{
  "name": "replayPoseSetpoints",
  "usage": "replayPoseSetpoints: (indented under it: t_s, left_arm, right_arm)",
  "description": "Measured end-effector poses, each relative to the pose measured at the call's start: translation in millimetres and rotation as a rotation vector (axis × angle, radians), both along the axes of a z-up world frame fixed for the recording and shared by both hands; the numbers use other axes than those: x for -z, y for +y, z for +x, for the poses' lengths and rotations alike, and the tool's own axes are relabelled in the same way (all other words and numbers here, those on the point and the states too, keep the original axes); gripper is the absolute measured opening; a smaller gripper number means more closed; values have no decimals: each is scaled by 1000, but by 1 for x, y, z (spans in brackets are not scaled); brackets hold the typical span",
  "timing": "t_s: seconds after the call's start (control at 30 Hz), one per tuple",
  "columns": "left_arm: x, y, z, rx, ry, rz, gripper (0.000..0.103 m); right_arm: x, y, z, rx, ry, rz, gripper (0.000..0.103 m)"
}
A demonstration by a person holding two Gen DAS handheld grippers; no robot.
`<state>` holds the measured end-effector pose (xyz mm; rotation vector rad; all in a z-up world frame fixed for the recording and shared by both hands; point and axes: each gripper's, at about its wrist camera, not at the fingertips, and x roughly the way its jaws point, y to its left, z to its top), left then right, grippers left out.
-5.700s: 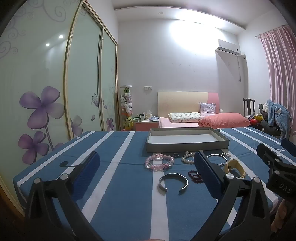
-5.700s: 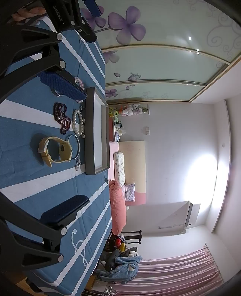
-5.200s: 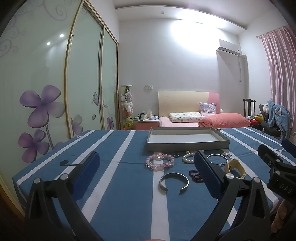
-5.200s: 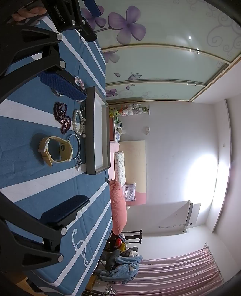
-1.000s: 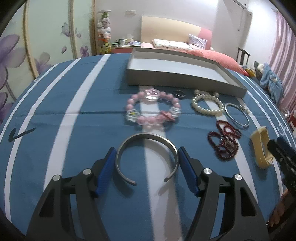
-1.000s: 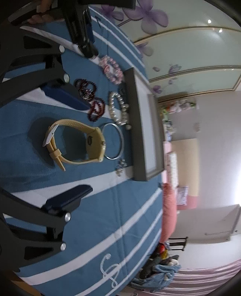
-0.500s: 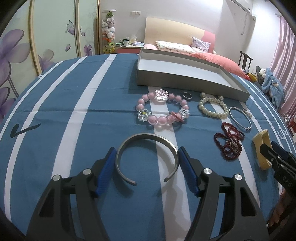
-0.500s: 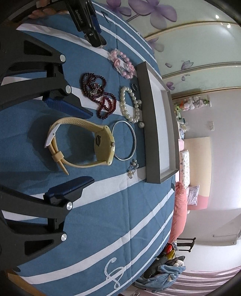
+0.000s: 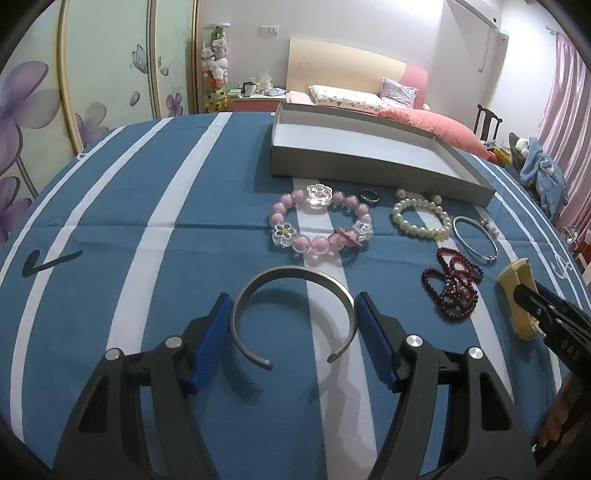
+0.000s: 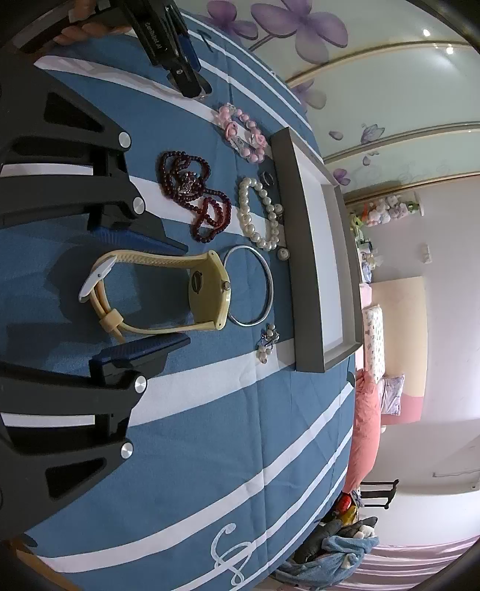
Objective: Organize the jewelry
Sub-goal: 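Grasp the silver open cuff with the left tool while the right tool grasps the yellow watch, then carry the cuff into the gray tray and release while the right tool drops the watch there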
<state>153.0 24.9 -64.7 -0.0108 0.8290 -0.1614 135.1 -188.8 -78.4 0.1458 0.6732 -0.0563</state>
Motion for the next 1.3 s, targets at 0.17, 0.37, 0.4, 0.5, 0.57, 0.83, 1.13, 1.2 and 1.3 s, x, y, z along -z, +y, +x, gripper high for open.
replayPoseSetpoints:
  t_s: [0.17, 0.37, 0.4, 0.5, 0.57, 0.83, 1.13, 1.2, 1.3]
  left_arm:
    - [-3, -3, -1, 7, -14, 8, 66]
    - [-2, -5, 0, 8, -13, 10, 66]
    - [-2, -5, -1, 7, -15, 9, 66]
    - [-4, -3, -1, 2, -26, 4, 66]
    - [-7, -2, -2, -4, -46, -3, 66]
    - [-32, -5, -10, -25, -193, -10, 66]
    - [-65, -15, -4, -45, -341, -14, 66]
    - [-70, -19, -1, -48, -366, -5, 66]
    - [-77, -24, 7, -51, -392, -1, 66]
  right_arm:
    - [-1, 3, 2, 3, 14, -31, 46]
    - [0, 4, 5, -5, 30, -40, 47]
    - [0, 4, 5, -9, 26, -40, 43]
    - [-1, 2, 4, -17, 14, -24, 41]
    - [-5, -1, 1, -16, -11, -15, 41]
    - [-40, -6, -5, -18, -176, -30, 41]
    - [-73, -3, 4, -30, -361, -107, 41]
    - [-79, -2, 9, -32, -399, -118, 41]
    - [-86, -4, 18, -34, -437, -122, 41]
